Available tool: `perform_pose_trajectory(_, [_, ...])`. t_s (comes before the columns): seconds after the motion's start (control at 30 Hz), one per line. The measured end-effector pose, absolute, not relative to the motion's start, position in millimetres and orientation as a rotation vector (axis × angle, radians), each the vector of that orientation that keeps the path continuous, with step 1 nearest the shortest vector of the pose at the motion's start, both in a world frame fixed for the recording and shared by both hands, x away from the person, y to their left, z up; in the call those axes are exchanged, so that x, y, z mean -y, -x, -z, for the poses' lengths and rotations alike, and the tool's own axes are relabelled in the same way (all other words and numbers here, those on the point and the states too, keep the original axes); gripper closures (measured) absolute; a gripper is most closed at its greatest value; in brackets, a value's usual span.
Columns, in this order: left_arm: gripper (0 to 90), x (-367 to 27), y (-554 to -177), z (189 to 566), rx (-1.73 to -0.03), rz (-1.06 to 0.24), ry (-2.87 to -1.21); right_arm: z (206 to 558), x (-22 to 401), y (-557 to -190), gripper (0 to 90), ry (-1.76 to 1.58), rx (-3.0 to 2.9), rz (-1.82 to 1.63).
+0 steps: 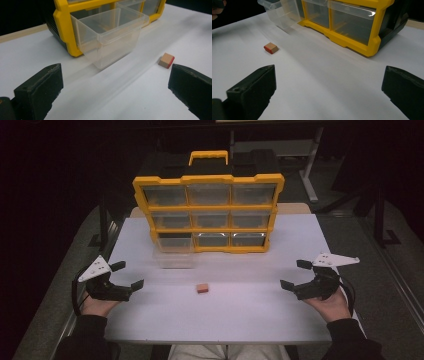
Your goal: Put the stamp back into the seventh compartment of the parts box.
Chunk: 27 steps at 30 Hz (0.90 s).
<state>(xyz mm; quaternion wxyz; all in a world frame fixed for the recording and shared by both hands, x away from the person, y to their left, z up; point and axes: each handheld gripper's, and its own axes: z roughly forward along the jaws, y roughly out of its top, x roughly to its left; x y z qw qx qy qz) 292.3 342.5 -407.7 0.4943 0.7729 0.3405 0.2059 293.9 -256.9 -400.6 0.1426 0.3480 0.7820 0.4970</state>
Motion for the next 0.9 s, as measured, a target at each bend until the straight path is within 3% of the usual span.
perform_pose_trajectory(0.9, [0.0, -309.9, -299.7, 373.2, -0.659, -0.464, -2.004, 401.8, 255.7, -294.3, 0.0, -1.001, -2.276, -1.427])
